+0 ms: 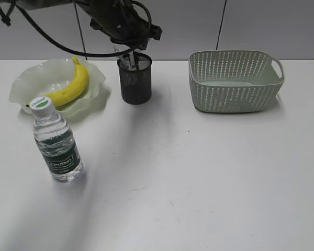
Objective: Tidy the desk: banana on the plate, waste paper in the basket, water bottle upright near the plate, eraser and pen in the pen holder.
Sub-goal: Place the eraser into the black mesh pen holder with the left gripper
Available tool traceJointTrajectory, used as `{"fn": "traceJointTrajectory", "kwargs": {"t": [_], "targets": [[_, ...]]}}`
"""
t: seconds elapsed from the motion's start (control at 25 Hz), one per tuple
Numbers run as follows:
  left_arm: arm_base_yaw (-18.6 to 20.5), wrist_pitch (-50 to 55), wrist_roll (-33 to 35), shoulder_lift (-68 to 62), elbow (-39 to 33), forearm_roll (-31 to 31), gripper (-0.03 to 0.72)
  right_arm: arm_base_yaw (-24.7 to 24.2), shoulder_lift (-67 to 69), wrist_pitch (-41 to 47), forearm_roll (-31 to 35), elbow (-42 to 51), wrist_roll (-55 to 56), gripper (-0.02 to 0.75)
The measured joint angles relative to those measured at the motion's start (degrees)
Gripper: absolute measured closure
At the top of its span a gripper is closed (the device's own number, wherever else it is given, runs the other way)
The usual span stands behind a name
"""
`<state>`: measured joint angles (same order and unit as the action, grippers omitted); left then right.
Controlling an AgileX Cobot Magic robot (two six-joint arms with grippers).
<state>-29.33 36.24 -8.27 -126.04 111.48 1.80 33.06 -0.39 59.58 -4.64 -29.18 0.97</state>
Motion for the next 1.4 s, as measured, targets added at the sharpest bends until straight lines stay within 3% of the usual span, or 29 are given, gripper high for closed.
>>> {"fn": "traceJointTrajectory", "kwargs": {"t": [0.64, 0.92, 1.4], "targets": [[0.0, -2.9, 0.0, -3.2, 0.0, 8.5, 0.517, 0.0, 0.0, 0.0, 0.0, 0.0, 0.0, 0.319], [0.0, -2.9, 0.0, -3.2, 0.0, 9.2, 0.410, 0.0, 0.0, 0.0, 0.0, 0.0, 0.0, 0.319], [0.0, 4.4, 0.0, 1.6, -0.1, 9.2, 0.397, 0.0, 0.0, 0.0, 0.0, 0.0, 0.0, 0.319]]}}
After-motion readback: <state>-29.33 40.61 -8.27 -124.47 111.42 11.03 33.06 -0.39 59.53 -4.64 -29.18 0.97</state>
